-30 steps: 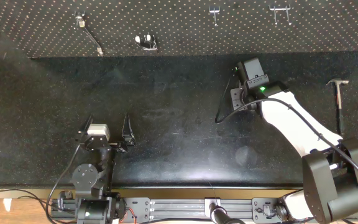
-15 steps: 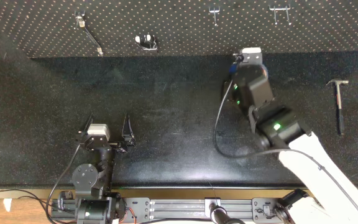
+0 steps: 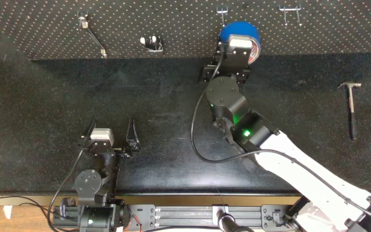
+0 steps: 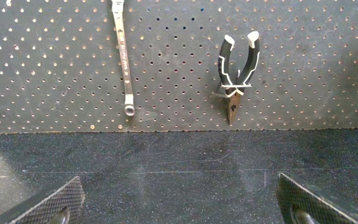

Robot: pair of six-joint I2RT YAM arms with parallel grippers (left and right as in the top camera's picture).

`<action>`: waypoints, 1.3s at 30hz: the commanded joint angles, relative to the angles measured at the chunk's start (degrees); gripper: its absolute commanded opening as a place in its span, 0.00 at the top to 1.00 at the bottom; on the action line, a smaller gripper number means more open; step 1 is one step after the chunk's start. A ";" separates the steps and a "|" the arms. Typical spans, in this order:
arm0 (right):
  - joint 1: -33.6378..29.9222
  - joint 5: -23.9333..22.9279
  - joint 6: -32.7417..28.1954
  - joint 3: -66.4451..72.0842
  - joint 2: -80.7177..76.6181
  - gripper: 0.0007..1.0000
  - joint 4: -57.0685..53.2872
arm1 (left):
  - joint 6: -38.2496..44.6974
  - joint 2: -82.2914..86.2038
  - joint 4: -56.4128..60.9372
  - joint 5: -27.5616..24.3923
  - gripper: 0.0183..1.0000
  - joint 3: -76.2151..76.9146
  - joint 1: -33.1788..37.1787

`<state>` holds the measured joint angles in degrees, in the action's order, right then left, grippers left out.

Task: Place Tools Onto Pegboard

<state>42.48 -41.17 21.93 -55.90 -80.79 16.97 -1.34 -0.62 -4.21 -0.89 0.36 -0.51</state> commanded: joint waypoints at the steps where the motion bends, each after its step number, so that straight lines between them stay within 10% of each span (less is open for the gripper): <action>1: 1.25 0.55 -3.69 -0.81 -1.53 0.93 1.68 | -0.09 0.42 -0.48 0.20 0.00 -0.04 0.31; 39: -0.44 3.06 -19.28 -0.81 -18.21 0.92 30.73 | -0.09 0.42 -0.48 0.17 0.00 -0.04 0.31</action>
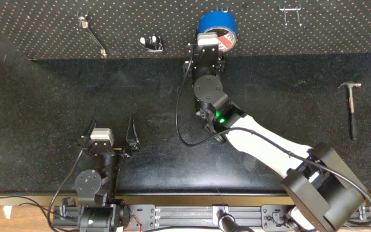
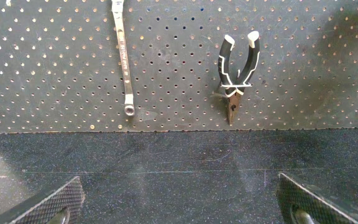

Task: Place Tools Onto Pegboard

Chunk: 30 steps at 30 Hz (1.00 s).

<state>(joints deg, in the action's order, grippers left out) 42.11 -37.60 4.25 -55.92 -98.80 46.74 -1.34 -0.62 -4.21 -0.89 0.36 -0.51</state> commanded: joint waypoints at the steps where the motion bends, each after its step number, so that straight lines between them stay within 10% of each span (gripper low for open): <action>1: -0.09 -0.52 -1.62 -0.79 -0.22 0.92 0.96 | -0.09 0.42 -0.48 0.17 0.00 -0.04 0.31; 16: -1.60 -0.72 -3.10 -0.79 -0.22 0.83 0.94 | -0.09 0.42 -0.48 0.20 0.00 -0.04 0.31; 18: -1.60 -0.74 -3.13 -0.79 -0.22 0.61 0.92 | -0.09 0.42 -0.48 0.17 0.00 -0.04 0.31; 22: -1.97 -0.74 -3.13 -0.79 -0.70 0.61 0.96 | -0.09 0.42 -0.48 0.17 0.00 -0.04 0.31; 30: -2.08 -0.72 -3.10 -0.79 -1.25 0.22 0.94 | -0.09 0.42 -0.48 0.17 0.00 -0.04 0.31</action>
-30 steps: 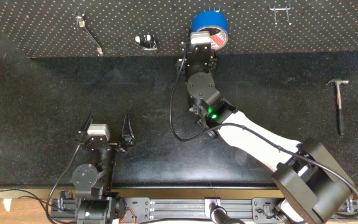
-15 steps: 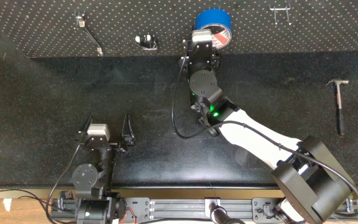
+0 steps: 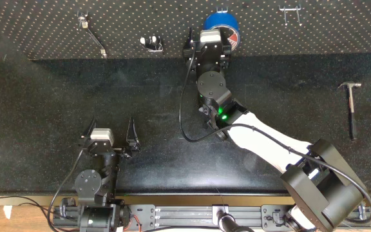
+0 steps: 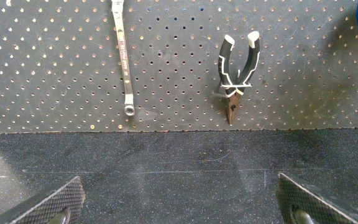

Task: Place Tools Onto Pegboard

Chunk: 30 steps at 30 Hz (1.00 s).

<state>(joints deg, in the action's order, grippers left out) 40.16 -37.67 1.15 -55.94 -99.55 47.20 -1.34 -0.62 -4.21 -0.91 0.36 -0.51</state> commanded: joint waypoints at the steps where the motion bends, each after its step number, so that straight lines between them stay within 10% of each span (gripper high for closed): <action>1: -0.13 -0.66 0.00 -0.76 -0.50 0.20 0.48 | -0.09 0.42 -0.48 0.20 0.00 -0.04 0.31; 15: 0.39 -0.63 0.04 -0.76 0.26 0.05 -1.99 | -0.09 0.42 -0.50 0.20 0.00 -0.04 0.31; 30: 0.63 2.84 2.58 -0.76 12.76 0.05 -30.60 | -0.09 0.42 -0.50 0.20 0.00 -0.04 0.31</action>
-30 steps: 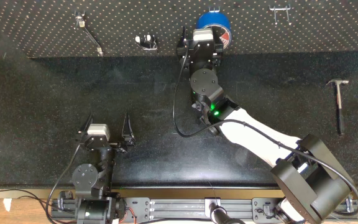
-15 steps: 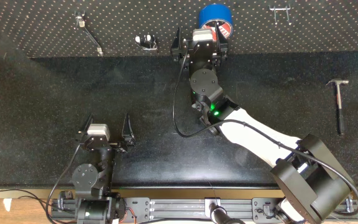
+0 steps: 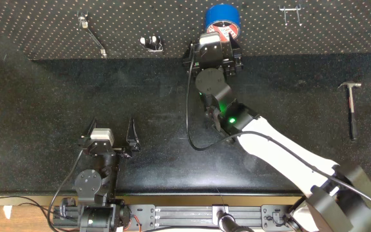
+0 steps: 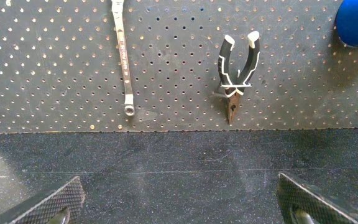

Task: Place Tools Onto Pegboard

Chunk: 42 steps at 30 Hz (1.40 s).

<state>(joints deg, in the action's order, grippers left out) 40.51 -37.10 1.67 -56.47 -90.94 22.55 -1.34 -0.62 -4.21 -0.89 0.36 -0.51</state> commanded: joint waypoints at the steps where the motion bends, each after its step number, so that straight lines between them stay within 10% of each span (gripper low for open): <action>1: 0.28 2.27 4.63 -0.24 5.35 0.05 -9.97 | -0.09 0.42 -0.48 0.17 0.00 -0.04 0.31; 13: -3.34 12.24 14.88 -0.02 20.76 0.04 -48.30 | -0.09 0.42 -0.48 0.17 0.00 -0.04 0.31; 24: -37.33 24.81 17.84 2.95 31.52 0.04 -74.38 | -0.11 0.42 -0.48 0.20 0.00 -0.04 0.31; 33: -65.90 34.91 -9.31 3.02 25.11 0.04 -80.37 | -0.09 0.42 -0.50 0.20 0.00 -0.04 0.31; 42: -77.68 43.69 -25.44 3.02 15.89 0.04 -77.20 | -0.09 0.42 -0.50 0.17 0.00 -0.04 0.31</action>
<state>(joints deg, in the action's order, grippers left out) -36.18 2.57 -17.85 -53.82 -74.06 -55.92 -1.34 -0.62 -4.21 -0.91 0.36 -0.51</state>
